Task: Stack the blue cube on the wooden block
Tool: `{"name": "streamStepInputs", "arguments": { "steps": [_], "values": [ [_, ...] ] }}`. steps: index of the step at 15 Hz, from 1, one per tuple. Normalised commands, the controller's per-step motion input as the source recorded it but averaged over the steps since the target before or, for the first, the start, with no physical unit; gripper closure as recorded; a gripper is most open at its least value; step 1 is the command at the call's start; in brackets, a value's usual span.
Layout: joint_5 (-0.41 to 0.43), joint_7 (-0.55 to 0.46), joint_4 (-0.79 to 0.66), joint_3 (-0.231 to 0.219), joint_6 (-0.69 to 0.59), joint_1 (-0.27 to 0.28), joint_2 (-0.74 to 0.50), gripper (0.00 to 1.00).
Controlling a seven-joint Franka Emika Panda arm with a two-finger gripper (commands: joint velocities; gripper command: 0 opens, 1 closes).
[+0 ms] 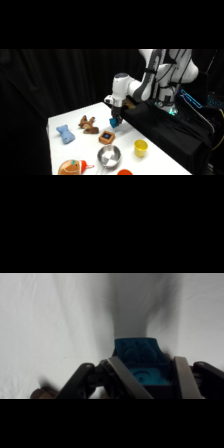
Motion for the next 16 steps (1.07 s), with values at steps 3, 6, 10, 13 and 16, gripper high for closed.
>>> {"name": "streamStepInputs", "arguments": {
  "steps": [3,6,10,13,16],
  "values": [
    [-0.363,0.27,0.16,0.374,-0.44,-0.335,-0.29,0.72],
    [-0.068,0.06,0.15,0.431,-0.32,-0.370,-0.21,0.72],
    [0.166,-0.09,0.17,0.348,-0.16,-0.294,-0.03,0.72],
    [0.253,-0.16,0.19,0.260,-0.08,-0.194,0.07,0.72],
    [0.199,-0.14,0.19,0.189,-0.03,-0.132,0.12,0.72]
  ]
}}
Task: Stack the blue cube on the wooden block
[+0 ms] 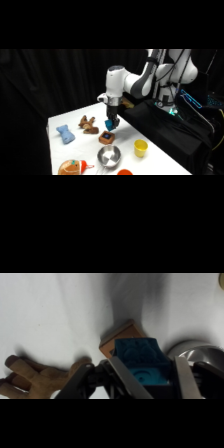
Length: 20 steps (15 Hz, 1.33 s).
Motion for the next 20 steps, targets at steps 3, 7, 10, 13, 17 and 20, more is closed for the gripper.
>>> {"name": "streamStepInputs", "arguments": {
  "steps": [3,7,10,13,17,20],
  "values": [
    [0.159,-0.14,0.17,0.127,0.08,-0.121,0.20,0.72],
    [0.240,-0.23,0.13,0.132,0.19,-0.150,0.20,0.72],
    [0.232,-0.23,0.12,0.136,0.19,-0.144,0.15,0.72],
    [0.214,-0.22,0.11,0.138,0.18,-0.135,0.12,0.72],
    [0.163,-0.18,0.11,0.109,0.18,-0.104,0.13,0.72],
    [0.140,-0.16,0.10,0.095,0.18,-0.094,0.14,0.72]
  ]
}}
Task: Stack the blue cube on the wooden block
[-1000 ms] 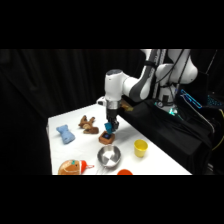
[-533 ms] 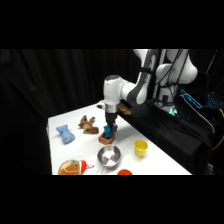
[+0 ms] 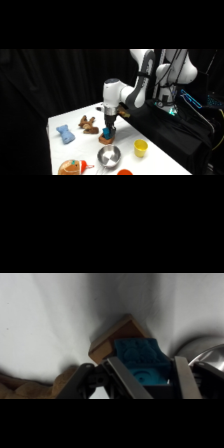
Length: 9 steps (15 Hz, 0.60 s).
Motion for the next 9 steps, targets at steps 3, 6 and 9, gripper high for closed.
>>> {"name": "streamStepInputs", "arguments": {
  "steps": [3,6,9],
  "values": [
    [0.139,-0.15,0.08,0.094,0.18,-0.098,0.10,0.72],
    [0.124,-0.16,0.02,0.090,0.13,-0.090,0.01,0.18],
    [0.112,-0.19,-0.01,0.098,0.00,-0.093,-0.07,0.02]
  ]
}}
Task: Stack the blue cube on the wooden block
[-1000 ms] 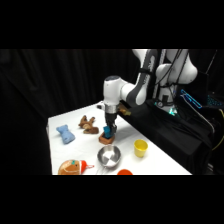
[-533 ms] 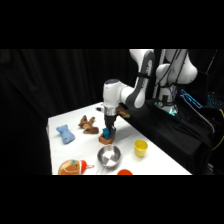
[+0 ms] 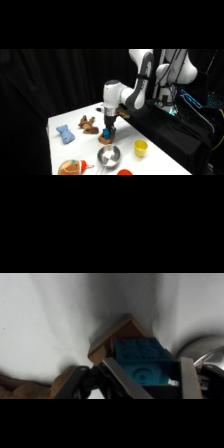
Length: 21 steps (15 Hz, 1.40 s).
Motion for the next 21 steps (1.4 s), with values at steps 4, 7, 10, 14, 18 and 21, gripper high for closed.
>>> {"name": "streamStepInputs", "arguments": {
  "steps": [4,7,10,14,18,21],
  "values": [
    [0.074,-0.19,-0.05,0.065,-0.10,-0.077,-0.18,0.00],
    [0.046,-0.16,-0.06,0.039,-0.19,-0.057,-0.27,0.00],
    [0.030,-0.15,-0.04,0.027,-0.31,-0.041,-0.33,0.00],
    [-0.008,-0.10,0.01,0.001,-0.40,-0.008,-0.37,0.00],
    [0.041,-0.13,0.14,0.021,-0.48,-0.020,-0.30,0.00],
    [0.059,-0.17,0.21,0.025,-0.51,-0.021,-0.22,0.00]
  ]
}}
